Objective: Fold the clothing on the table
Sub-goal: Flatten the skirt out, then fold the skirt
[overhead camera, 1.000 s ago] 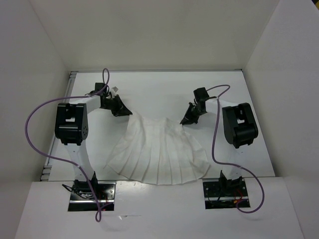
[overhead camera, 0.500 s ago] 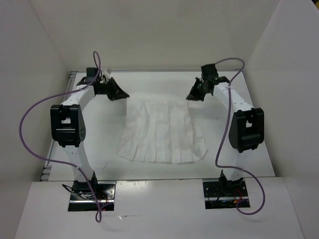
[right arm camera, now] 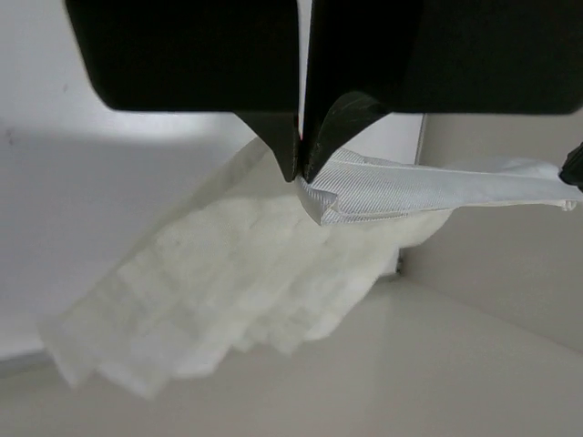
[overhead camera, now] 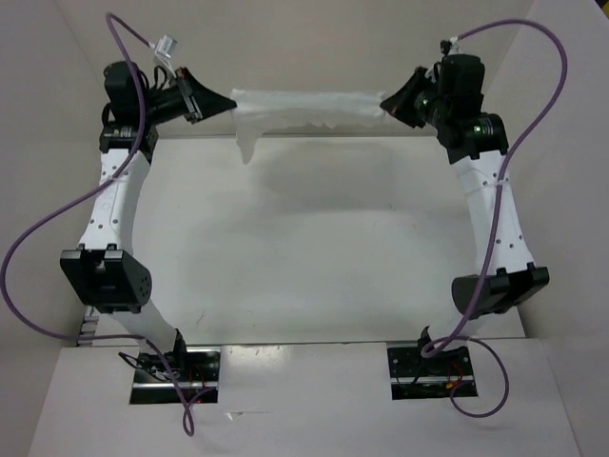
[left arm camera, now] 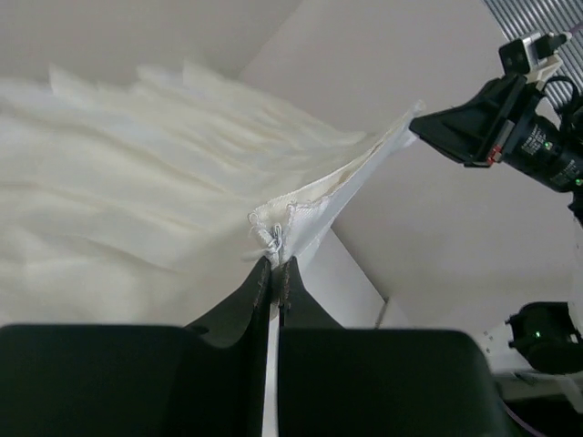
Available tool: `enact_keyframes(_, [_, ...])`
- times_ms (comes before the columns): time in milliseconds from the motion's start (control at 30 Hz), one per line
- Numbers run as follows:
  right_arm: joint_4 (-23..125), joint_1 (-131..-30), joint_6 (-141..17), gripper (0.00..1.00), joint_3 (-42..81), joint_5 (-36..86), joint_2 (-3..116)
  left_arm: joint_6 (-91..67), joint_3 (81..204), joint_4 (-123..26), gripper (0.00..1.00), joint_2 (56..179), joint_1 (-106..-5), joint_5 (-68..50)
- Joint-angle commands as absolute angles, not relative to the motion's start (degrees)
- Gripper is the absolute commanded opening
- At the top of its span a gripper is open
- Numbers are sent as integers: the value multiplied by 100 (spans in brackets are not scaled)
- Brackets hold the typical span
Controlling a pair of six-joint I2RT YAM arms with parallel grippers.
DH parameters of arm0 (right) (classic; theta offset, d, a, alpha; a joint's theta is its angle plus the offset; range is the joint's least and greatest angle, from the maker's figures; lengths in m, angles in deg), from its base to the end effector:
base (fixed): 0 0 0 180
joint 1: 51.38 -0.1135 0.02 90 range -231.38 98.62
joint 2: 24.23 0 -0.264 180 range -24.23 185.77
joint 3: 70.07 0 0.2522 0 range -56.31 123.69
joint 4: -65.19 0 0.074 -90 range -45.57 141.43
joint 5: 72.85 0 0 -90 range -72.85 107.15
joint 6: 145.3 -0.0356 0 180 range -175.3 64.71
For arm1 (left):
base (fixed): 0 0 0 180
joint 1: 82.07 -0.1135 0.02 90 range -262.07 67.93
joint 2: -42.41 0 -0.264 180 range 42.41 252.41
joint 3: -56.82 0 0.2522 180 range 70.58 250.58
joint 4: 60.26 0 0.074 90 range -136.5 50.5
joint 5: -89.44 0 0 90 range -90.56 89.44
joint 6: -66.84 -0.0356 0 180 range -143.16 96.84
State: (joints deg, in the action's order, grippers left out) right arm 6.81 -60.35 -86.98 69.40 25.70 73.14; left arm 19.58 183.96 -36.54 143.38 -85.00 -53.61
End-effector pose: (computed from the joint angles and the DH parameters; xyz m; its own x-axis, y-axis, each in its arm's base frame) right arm 0.3408 0.0591 0.5138 -0.3906 0.4641 -0.7950 -0.1057 0.8353 0.5396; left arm 0.3928 -0.0084 0.4880 -0.4890 -0.4335 -0.7570 0.5920 0.4724 -0.6530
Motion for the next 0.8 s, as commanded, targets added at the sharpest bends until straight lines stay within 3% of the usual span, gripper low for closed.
enact_keyframes(0, [528, -5692, -8342, 0, 5141, 1617, 6904, 2078, 16433, -4314, 0, 14042, -9006, -5092])
enact_keyframes(67, [897, -5832, -8579, 0, 3150, 1924, 6291, 1809, 14978, -4404, 0, 13708, -8787, -4673])
enact_keyframes(300, [355, -7000, -9788, 0, 367, 2128, 5190, 1560, 12264, -3790, 0, 12943, -8295, -4538])
enact_keyframes(433, [-287, -7493, -10626, 0, -225, 2504, 4033, 1560, 11393, -2852, 0, 11655, -8101, -4460])
enact_keyframes(600, [-1184, -7494, -11022, 0, -279, 2567, 3265, 1560, 11277, -1515, 0, 10334, -8101, -4230])
enact_keyframes(767, [-1484, -7494, -11023, 0, 292, 2121, 3228, 1508, 11628, -1458, 0, 10296, -8101, -4230])
